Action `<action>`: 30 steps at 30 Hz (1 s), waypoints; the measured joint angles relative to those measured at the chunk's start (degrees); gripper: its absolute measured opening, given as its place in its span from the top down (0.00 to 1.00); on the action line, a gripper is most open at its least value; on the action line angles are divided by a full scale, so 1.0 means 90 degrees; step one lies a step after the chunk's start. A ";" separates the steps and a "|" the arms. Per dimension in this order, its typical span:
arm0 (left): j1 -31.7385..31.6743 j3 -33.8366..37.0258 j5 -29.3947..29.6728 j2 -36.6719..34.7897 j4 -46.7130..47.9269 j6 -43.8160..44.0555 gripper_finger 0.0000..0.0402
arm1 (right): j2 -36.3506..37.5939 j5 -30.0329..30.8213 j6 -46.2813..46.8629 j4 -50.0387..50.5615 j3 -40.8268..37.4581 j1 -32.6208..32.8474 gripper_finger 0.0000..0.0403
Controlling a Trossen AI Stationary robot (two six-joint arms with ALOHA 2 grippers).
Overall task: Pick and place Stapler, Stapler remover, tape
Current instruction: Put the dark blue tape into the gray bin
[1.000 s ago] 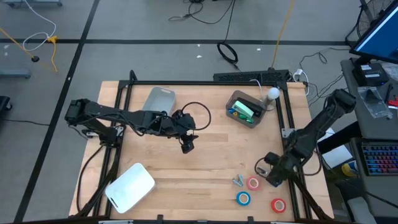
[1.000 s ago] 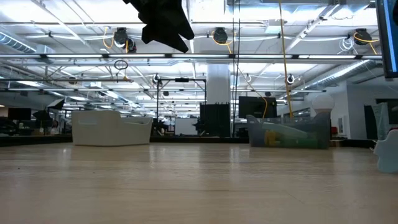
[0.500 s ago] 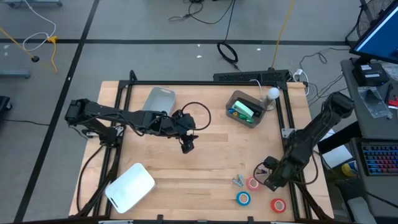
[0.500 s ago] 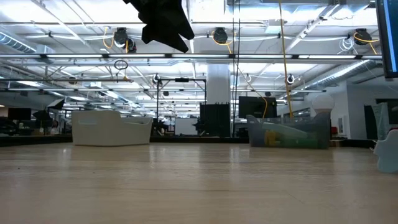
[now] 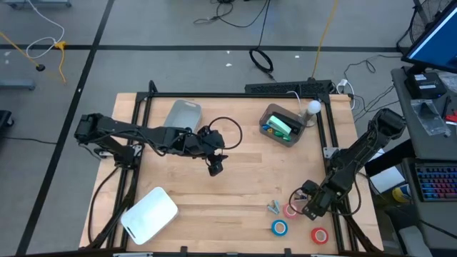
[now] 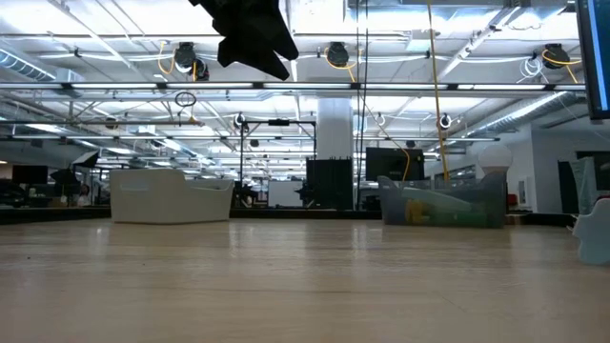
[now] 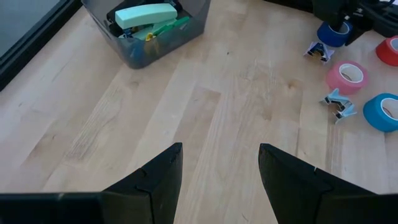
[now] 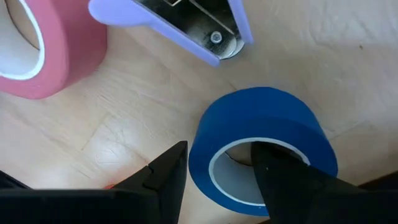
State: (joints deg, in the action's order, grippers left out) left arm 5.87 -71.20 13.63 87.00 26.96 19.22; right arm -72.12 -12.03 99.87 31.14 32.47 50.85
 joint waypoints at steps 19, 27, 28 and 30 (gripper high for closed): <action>0.0000 0.0000 0.0001 0.0000 0.0000 -0.0029 0.47 | 0.0010 -0.0195 -0.0296 0.0049 -0.0020 0.0015 0.68; 0.0000 0.0000 0.0000 0.0000 -0.0002 -0.0111 0.47 | 0.0524 -0.0391 -0.0292 -0.0102 -0.0046 0.0032 0.92; 0.0000 0.0000 -0.0003 0.0000 -0.0002 -0.0115 0.47 | 0.0638 -0.0439 -0.0277 -0.0178 -0.0046 0.0029 0.92; 0.0000 0.0000 -0.0004 0.0000 -0.0006 -0.0123 0.47 | 0.0875 -0.0519 -0.0157 -0.0444 -0.0044 0.0030 0.92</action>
State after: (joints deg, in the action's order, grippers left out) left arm 5.87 -71.20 13.59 87.00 26.91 18.11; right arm -64.25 -16.70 98.46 27.14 32.08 51.12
